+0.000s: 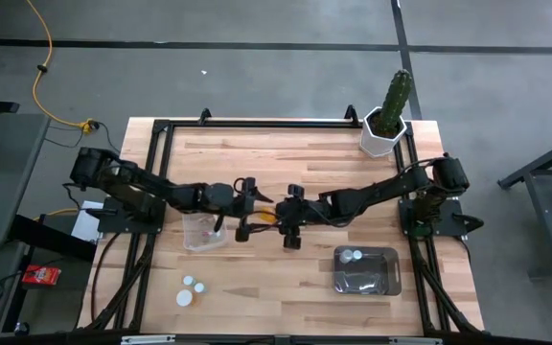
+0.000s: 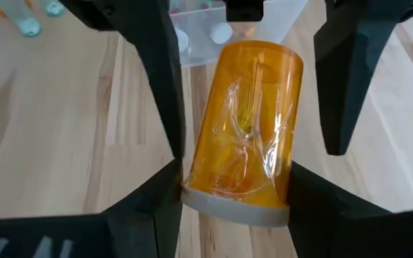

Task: Pick and place medicine bottles into bin by pill shape (circle, oval)
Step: Put the top orange capsule bottle into the transparent bin

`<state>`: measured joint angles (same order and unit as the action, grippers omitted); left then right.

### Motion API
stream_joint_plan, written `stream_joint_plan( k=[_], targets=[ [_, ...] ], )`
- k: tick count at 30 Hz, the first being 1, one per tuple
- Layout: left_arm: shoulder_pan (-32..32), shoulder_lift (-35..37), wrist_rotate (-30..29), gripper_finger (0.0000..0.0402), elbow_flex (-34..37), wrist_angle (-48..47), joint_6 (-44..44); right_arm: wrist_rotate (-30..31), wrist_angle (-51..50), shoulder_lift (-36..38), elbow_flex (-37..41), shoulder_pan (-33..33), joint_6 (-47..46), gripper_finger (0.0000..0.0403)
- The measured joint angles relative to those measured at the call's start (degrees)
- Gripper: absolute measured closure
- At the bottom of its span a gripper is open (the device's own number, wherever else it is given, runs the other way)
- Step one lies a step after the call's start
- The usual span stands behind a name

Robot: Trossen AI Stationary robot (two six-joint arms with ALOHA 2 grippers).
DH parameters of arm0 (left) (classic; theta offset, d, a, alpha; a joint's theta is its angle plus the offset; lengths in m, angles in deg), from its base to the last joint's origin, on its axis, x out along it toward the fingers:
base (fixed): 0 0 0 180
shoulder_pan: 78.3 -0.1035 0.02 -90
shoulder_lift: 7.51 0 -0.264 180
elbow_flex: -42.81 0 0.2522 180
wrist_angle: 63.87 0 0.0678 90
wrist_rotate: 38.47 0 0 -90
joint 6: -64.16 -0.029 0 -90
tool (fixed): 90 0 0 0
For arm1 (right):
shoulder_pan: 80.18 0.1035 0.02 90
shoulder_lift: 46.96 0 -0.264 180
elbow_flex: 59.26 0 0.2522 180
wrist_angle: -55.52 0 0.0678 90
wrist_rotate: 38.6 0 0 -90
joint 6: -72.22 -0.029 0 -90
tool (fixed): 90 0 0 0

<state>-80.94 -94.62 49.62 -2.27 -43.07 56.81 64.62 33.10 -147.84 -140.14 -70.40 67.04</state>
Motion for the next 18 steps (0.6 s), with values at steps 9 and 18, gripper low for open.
stream_joint_plan(
  k=[9, 18],
  targets=[
    [0.6, -0.2, -0.1, 0.0081, -0.4, -0.1, -0.4, 0.1, -0.1, 0.0, 0.0, 0.0, 1.2, 0.0231],
    [0.6, -0.1, -0.3, 0.0184, -0.4, -0.5, -0.4, 0.0, -0.1, 0.0, 0.0, 0.0, 1.5, 0.023]
  ],
)
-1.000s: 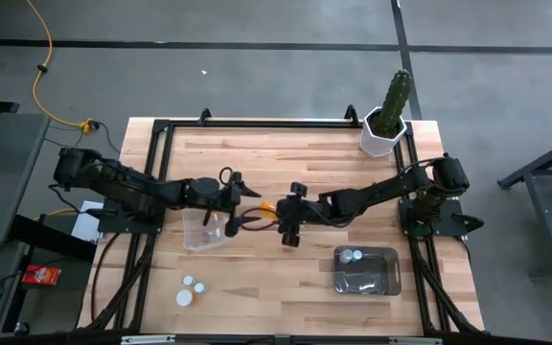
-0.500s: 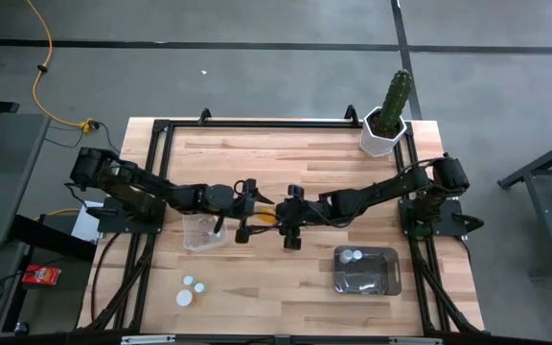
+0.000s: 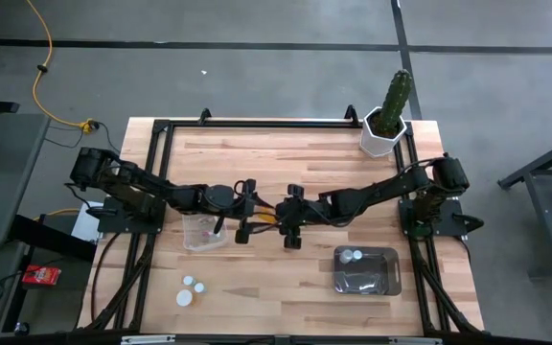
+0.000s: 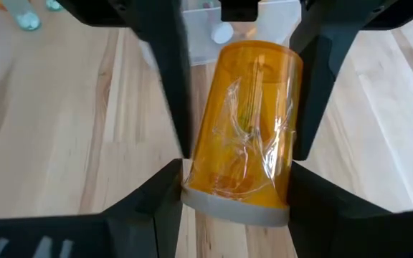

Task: Pick and place medicine bottles into bin by pill shape (circle, oval)
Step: Put the top orange capsule bottle into the transparent bin

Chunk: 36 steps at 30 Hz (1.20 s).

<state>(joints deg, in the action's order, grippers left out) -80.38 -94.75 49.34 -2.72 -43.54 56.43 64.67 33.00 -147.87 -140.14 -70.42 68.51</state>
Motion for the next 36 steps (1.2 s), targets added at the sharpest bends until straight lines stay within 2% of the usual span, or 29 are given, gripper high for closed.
stream_joint_plan(
  k=[6, 13, 18, 22, 25, 32, 36],
  targets=[
    [0.0, 0.0, 0.3, 0.0235, 0.0, 0.0, 0.0, -0.3, -0.1, 0.0, 0.0, 0.0, 1.6, 0.022],
    [0.0, 0.1, -0.9, 0.0238, 0.0, 0.0, -1.0, 1.0, -0.2, 0.2, 0.0, 0.0, 1.0, 0.0159],
    [0.0, 2.1, -6.5, 0.0238, 0.0, -5.6, -2.3, 6.0, -2.9, 3.7, 0.0, 0.0, 1.1, 0.0122],
    [0.0, 8.4, -10.5, 0.0238, 0.0, -17.3, -2.2, 10.8, -7.8, 7.6, 0.9, -0.1, 0.6, 0.0118],
    [0.0, 16.4, -11.7, 0.0238, 0.0, -28.8, 0.7, 13.0, -6.1, 10.5, 5.1, -0.9, -0.7, 0.0117],
    [2.5, 36.5, -12.7, 0.0238, -2.3, -56.8, 18.2, 13.0, 8.3, 14.3, 20.0, -4.8, -4.6, 0.0116],
    [5.8, 40.9, -15.2, 0.0238, -6.3, -74.1, 29.4, 11.2, 14.2, 14.3, 23.9, -5.9, -5.4, 0.0116]
  ],
)
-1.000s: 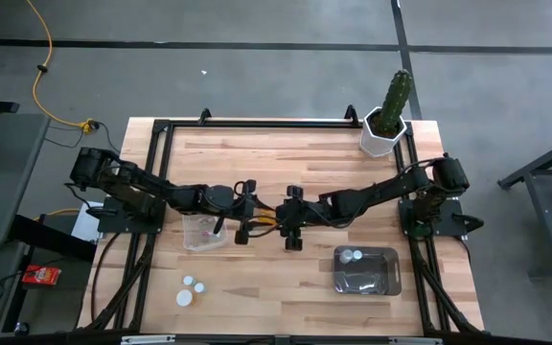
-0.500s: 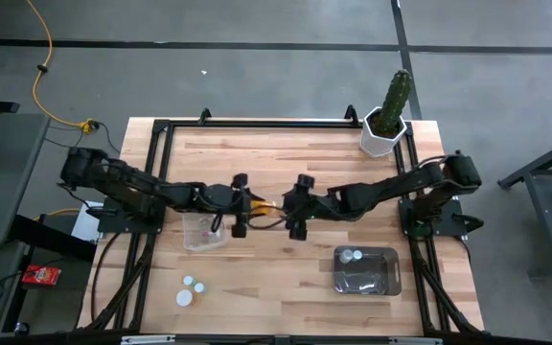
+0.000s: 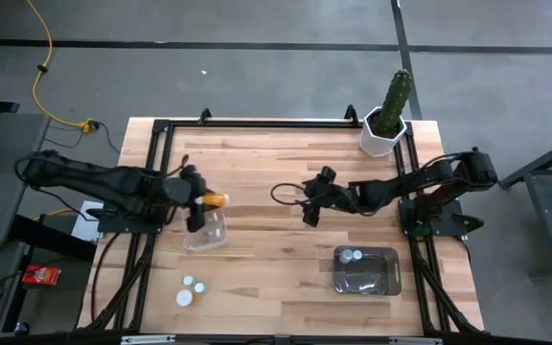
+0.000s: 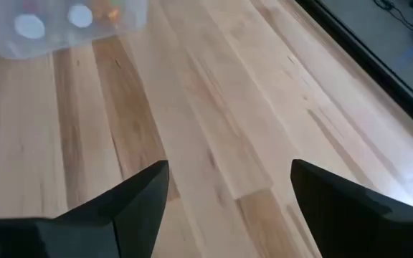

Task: Pick and place medicine bottles into bin by pill shape (circle, oval)
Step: Put the top orange capsule bottle into the transparent bin

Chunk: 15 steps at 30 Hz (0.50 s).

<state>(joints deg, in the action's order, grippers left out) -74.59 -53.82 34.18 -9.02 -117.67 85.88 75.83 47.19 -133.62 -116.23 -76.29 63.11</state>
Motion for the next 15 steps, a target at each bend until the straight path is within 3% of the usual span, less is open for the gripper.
stream_joint_plan(
  k=[4, 9, 15],
  targets=[
    [2.4, -0.7, 1.4, 0.0238, -2.3, -13.8, 10.4, -0.4, 1.6, 0.0, 0.8, -0.2, 0.0, 0.0116],
    [3.3, -5.7, 5.8, 0.0238, -2.0, -24.1, 17.7, -0.4, 3.1, 0.0, 0.8, -0.1, 0.1, 0.0116],
    [3.0, -13.6, 5.3, 0.0238, -2.0, -27.0, 19.7, -0.4, 3.1, 0.0, 0.8, -0.1, 0.1, 0.0116]
  ],
)
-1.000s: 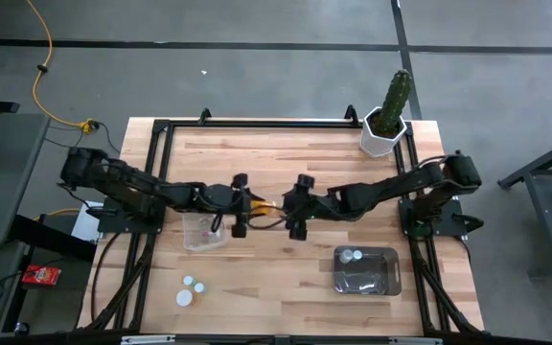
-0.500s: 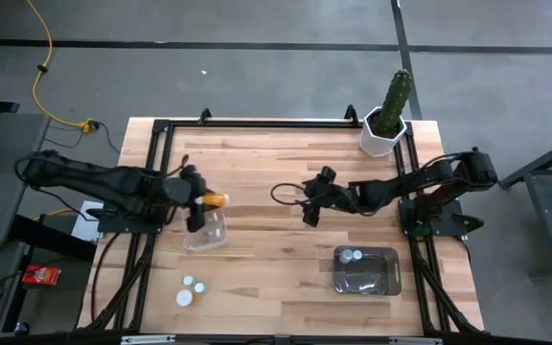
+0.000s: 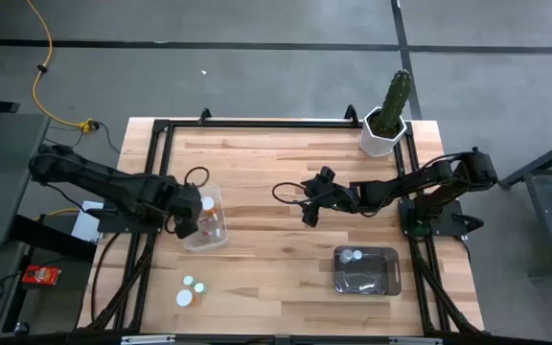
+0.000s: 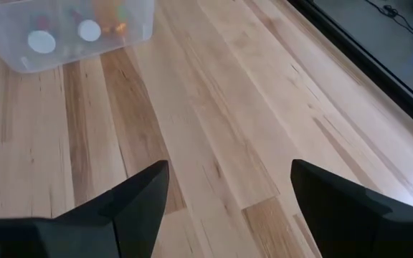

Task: Pick and place medicine bottles into bin by pill shape (circle, oval)
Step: Put the top orange capsule bottle into the transparent bin

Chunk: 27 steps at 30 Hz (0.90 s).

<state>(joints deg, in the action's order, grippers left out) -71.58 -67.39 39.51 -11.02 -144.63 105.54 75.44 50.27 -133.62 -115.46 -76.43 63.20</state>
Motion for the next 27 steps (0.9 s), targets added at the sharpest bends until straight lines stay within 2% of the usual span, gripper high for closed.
stream_joint_plan(
  k=[7, 15, 21, 27],
  targets=[
    [-0.6, -8.1, -1.1, 0.0238, 0.0, 6.6, -6.3, 0.0, 0.7, 0.0, 0.0, 0.0, 0.0, 0.0116],
    [-4.1, -15.6, -2.8, 0.0238, 0.0, 7.0, -10.6, -0.3, 0.7, 0.0, 0.0, 0.0, 0.0, 0.0116],
    [-5.3, -16.7, -3.6, 0.0236, 0.0, 7.0, -13.6, -0.4, 0.8, 0.0, 0.0, 0.0, 0.0, 0.0116],
    [-5.3, -16.7, -2.6, 0.0214, 0.0, 7.0, -16.9, -0.5, 0.9, 0.0, 0.0, 0.0, -0.1, 0.0116]
  ],
)
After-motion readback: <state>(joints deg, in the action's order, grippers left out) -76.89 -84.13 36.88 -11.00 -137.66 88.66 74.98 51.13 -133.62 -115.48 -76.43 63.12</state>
